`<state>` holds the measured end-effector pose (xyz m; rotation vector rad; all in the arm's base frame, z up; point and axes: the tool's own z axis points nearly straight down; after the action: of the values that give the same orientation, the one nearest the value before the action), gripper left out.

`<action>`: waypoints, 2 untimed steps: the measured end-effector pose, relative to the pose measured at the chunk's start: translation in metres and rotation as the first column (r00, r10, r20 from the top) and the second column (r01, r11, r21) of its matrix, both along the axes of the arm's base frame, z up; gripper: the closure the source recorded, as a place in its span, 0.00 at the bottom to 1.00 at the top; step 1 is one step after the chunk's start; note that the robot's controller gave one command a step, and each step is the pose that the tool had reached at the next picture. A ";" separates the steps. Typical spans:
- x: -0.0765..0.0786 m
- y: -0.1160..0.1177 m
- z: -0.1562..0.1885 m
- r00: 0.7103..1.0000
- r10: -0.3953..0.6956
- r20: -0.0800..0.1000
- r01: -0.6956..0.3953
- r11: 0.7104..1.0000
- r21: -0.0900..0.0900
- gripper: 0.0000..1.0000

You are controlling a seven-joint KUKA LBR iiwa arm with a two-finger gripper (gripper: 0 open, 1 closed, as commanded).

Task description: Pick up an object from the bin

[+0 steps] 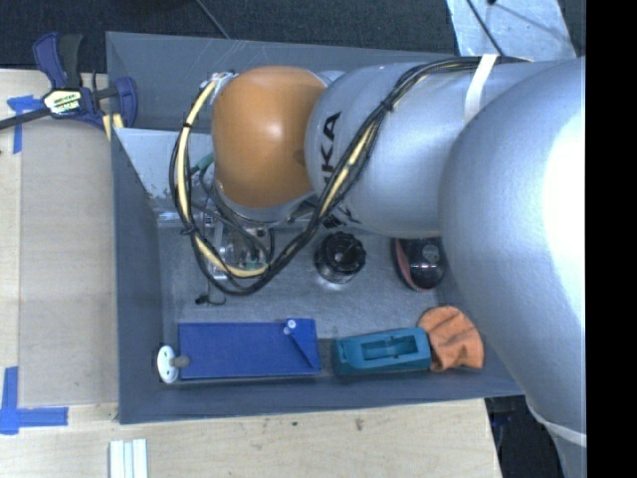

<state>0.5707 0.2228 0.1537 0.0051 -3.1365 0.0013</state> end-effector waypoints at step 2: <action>0.019 -0.013 -0.020 0.997 -0.071 0.007 0.071 0.997 0.002 0.00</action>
Offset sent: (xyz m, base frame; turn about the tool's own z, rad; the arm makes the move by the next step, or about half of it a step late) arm 0.0336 -0.0262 -0.0451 0.1371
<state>0.5899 0.2094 0.1340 -0.1066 -3.1421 -0.0020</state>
